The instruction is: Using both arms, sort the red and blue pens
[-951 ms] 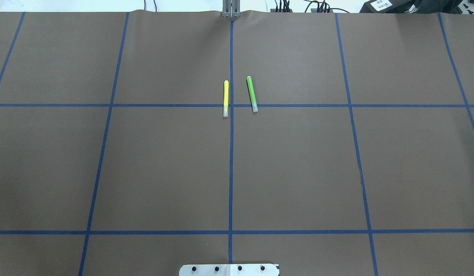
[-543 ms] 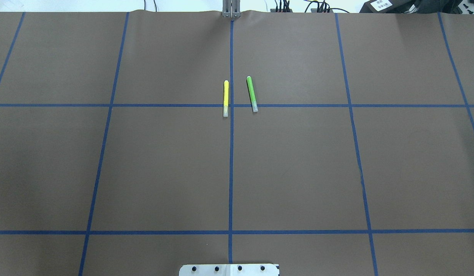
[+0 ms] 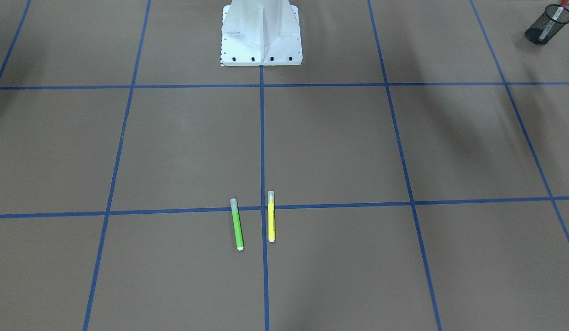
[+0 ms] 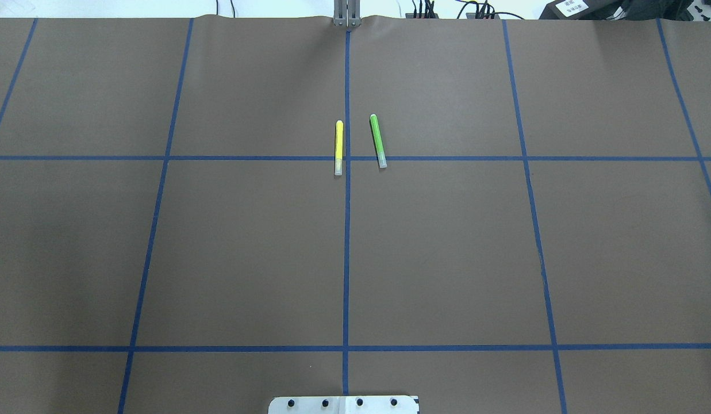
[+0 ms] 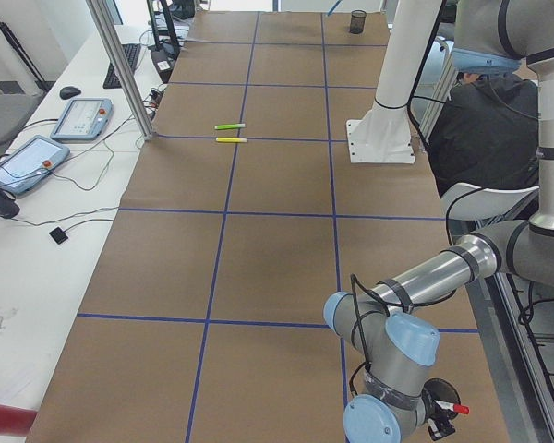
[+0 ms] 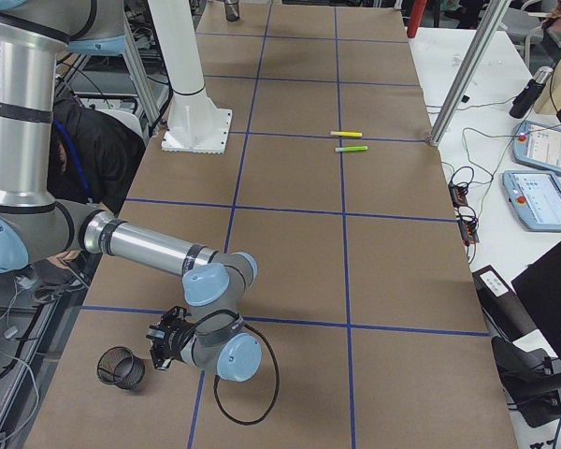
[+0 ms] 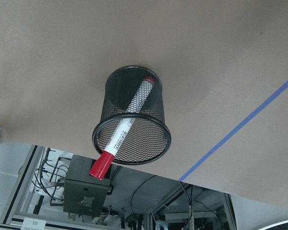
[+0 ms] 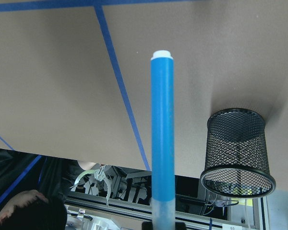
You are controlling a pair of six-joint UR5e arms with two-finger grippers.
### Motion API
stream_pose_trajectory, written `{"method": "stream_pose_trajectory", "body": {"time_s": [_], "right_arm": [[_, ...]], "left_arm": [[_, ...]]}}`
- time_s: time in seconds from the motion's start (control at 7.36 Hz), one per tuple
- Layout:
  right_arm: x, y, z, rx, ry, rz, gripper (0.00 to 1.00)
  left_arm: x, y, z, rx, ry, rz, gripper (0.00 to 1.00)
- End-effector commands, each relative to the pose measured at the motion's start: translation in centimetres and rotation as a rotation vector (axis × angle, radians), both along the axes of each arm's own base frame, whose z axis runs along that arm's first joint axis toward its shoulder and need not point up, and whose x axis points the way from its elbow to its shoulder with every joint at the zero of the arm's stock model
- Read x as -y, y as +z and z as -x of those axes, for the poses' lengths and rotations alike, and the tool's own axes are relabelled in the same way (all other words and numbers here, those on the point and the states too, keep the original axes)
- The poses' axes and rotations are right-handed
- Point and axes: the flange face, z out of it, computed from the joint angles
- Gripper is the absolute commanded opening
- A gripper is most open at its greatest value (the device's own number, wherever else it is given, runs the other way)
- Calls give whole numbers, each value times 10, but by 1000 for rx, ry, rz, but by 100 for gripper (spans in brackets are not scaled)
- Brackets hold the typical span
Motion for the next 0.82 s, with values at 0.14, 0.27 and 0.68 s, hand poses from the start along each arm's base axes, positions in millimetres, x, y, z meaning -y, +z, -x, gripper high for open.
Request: {"method": "stream_pose_trajectory", "body": {"time_s": [0.14,0.27,0.68], "right_arm": [[-48,9,-30,-24,-5,48,0],[-65,11,-42,-33,-5,61,0],[-111,20,-42,-20,-9,127,0]], "left_arm": [[63,-34,25,32,-37,-115,100],[69,-35,25,29,-63,-133,100],[83,-65,30,47,-80,-202,100]]}}
